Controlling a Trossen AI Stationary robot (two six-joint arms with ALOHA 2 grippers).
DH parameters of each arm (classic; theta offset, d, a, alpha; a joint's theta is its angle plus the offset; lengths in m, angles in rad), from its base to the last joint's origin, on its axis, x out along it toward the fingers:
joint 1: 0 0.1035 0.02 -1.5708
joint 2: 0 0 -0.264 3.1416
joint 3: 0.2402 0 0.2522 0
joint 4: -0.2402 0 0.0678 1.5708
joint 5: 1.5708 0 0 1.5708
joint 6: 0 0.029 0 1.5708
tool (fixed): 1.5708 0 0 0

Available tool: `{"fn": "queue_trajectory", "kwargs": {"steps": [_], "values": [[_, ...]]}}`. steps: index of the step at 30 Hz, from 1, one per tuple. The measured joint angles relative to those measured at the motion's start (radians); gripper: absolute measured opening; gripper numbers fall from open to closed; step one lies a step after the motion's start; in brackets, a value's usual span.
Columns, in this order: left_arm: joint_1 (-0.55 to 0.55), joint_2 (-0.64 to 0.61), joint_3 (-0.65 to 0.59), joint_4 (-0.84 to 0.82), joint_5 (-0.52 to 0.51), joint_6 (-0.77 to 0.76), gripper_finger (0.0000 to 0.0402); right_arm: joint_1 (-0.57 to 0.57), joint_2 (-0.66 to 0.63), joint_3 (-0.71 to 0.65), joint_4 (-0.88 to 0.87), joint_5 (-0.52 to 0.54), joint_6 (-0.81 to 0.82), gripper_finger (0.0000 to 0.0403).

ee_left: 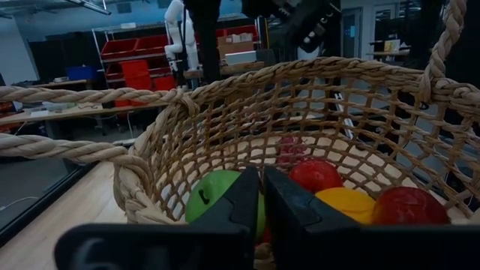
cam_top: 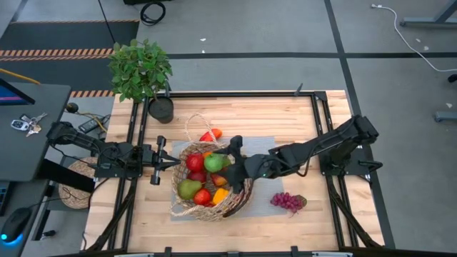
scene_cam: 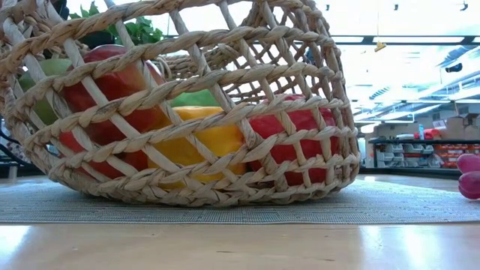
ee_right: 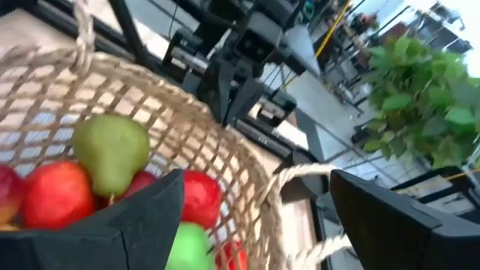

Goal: Build produce basket
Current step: Put the red mango into the brown woven basket

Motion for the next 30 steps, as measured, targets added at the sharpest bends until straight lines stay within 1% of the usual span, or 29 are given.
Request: {"fn": "queue_trajectory", "kwargs": {"steps": [5,9,11,13,15,18,20,24,27,30], "values": [[0.000,0.000,0.000,0.000,0.000,0.000,0.0036,0.003,-0.069,0.001,-0.075,0.000,0.070,0.0326],[0.000,0.000,0.000,0.000,0.000,0.000,0.0033,0.006,-0.131,0.001,-0.211,0.009,0.211,0.0317],[0.000,0.000,0.000,0.000,0.000,0.000,0.0031,0.006,-0.164,0.001,-0.282,-0.010,0.315,0.0313],[0.000,0.000,0.000,0.000,0.000,0.000,0.0028,0.004,-0.187,0.001,-0.348,-0.057,0.409,0.0311],[0.000,0.000,0.000,0.000,0.000,0.000,0.0028,0.000,-0.194,0.001,-0.417,-0.102,0.469,0.0309],[0.000,0.000,0.000,0.000,0.000,0.000,0.0032,-0.002,-0.196,0.001,-0.515,-0.112,0.524,0.0309],[0.000,0.000,0.000,0.000,0.000,0.000,0.0034,-0.002,-0.197,-0.005,-0.558,-0.113,0.538,0.0309],[0.000,0.000,0.000,0.000,0.000,0.000,0.0035,-0.004,-0.200,-0.049,-0.554,-0.106,0.519,0.0309],[0.000,0.000,0.000,0.000,0.000,0.000,0.0031,-0.023,-0.205,-0.066,-0.498,-0.072,0.468,0.0309],[0.000,0.000,0.000,0.000,0.000,0.000,0.0028,-0.056,-0.209,-0.071,-0.438,-0.077,0.409,0.0308]]}}
